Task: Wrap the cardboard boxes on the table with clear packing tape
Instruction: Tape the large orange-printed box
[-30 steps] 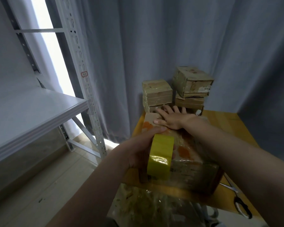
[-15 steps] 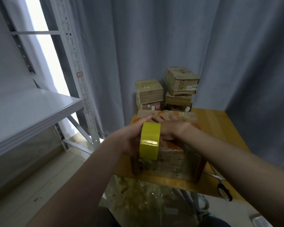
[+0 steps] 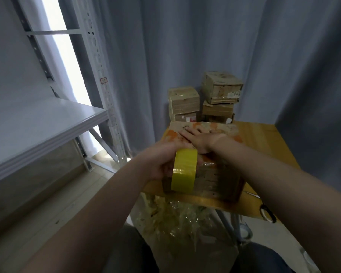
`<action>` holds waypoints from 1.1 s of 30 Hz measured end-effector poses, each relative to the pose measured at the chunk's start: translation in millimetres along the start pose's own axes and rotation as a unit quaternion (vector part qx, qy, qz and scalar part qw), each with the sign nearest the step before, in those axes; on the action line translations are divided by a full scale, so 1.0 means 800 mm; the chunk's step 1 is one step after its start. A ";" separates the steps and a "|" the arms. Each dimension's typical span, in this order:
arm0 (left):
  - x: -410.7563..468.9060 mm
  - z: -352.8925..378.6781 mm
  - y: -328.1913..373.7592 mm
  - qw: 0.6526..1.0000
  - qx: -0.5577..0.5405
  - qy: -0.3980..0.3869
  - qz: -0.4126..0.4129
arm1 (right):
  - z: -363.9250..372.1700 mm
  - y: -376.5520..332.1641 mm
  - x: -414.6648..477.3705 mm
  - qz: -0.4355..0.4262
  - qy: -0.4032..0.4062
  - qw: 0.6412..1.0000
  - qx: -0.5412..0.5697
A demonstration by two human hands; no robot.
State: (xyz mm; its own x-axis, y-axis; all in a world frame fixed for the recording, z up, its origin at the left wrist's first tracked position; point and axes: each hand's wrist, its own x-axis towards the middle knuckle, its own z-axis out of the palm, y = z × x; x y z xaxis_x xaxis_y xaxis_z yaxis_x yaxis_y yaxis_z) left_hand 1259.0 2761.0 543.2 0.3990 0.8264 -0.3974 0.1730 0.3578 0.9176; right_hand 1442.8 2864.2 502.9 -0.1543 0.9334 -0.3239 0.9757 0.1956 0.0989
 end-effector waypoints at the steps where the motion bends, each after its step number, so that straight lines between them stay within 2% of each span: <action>1: -0.006 0.002 -0.008 1.000 0.017 0.003 -0.001 | 0.001 -0.001 0.000 0.001 0.003 1.000 0.009; 4: -0.020 0.008 -0.031 1.000 -0.002 0.006 -0.003 | 0.001 -0.002 -0.004 0.000 0.008 1.000 0.028; 8: -0.022 0.013 -0.050 0.999 -0.018 0.014 0.034 | 0.004 -0.002 -0.005 -0.003 0.012 0.999 0.031; 17: -0.003 0.007 -0.095 0.999 -0.005 0.054 0.005 | 0.009 -0.002 -0.006 -0.009 0.033 0.998 0.052; 21: 0.017 0.013 -0.128 0.996 0.013 0.082 0.025 | 0.013 -0.005 -0.020 -0.062 0.129 0.990 -0.009; 23: 0.017 0.017 -0.131 0.995 0.016 0.094 0.034 | 0.016 -0.011 -0.026 -0.079 0.149 0.985 -0.045; 26: 0.017 0.019 -0.126 0.994 0.020 0.093 0.044 | 0.014 -0.025 -0.039 -0.101 0.126 0.985 -0.060; 30: 0.015 0.023 -0.123 0.995 0.015 0.078 0.062 | 0.026 -0.040 -0.069 -0.125 0.096 0.987 -0.017; 33: 0.020 0.022 -0.126 0.994 0.014 0.080 0.071 | 0.053 -0.046 -0.089 -0.128 0.120 0.985 -0.003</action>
State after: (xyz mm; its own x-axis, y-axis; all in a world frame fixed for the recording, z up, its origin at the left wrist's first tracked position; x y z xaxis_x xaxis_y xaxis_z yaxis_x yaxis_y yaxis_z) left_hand 1263.6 2730.2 444.2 0.2727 0.9273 -0.2566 0.1518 0.2218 0.9632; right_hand 1424.5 2777.7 482.6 -0.4275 0.8976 -0.1075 0.8994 0.4344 0.0498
